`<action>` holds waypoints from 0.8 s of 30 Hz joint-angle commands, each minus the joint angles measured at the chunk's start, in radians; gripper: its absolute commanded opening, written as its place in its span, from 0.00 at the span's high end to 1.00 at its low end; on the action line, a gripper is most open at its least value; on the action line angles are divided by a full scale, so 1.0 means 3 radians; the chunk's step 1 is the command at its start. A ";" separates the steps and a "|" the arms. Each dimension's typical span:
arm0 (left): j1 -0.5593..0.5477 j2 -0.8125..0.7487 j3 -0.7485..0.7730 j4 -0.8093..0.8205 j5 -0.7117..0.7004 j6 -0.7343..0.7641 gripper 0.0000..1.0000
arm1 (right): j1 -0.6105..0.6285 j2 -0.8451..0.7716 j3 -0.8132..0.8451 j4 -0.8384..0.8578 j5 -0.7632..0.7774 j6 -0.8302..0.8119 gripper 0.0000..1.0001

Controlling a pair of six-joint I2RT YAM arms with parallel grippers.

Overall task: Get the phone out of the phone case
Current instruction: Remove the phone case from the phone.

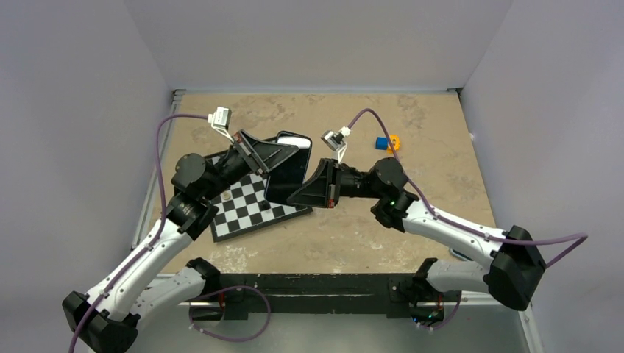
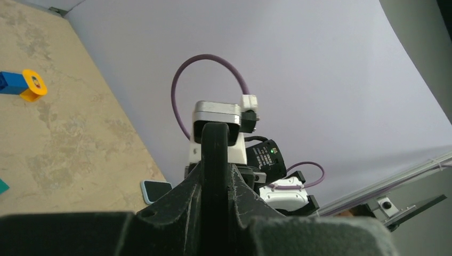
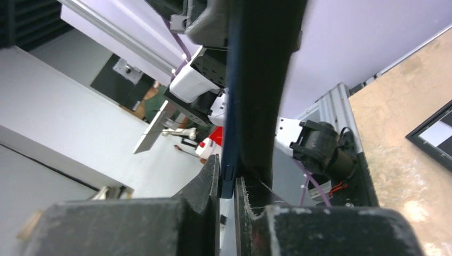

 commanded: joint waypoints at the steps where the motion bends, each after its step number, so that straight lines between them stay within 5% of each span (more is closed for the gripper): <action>1: -0.0076 -0.0102 -0.0039 0.0078 0.0525 0.0062 0.95 | -0.0135 0.0116 0.0126 0.0520 0.0226 0.0313 1.00; 6: -0.0072 -0.0296 0.0060 -0.0437 0.0559 0.0607 0.42 | -0.0201 0.0126 -0.0044 0.1043 -0.0015 0.0711 1.00; 9: -0.0072 -0.0397 0.0121 -0.0701 0.0625 0.1034 0.28 | -0.0255 0.0081 -0.0200 0.1331 -0.0121 0.0939 1.00; 24: -0.0071 -0.0512 0.0299 -0.1366 0.1211 0.2153 0.25 | -0.0289 -0.0030 -0.0261 0.1607 -0.0378 0.1191 1.00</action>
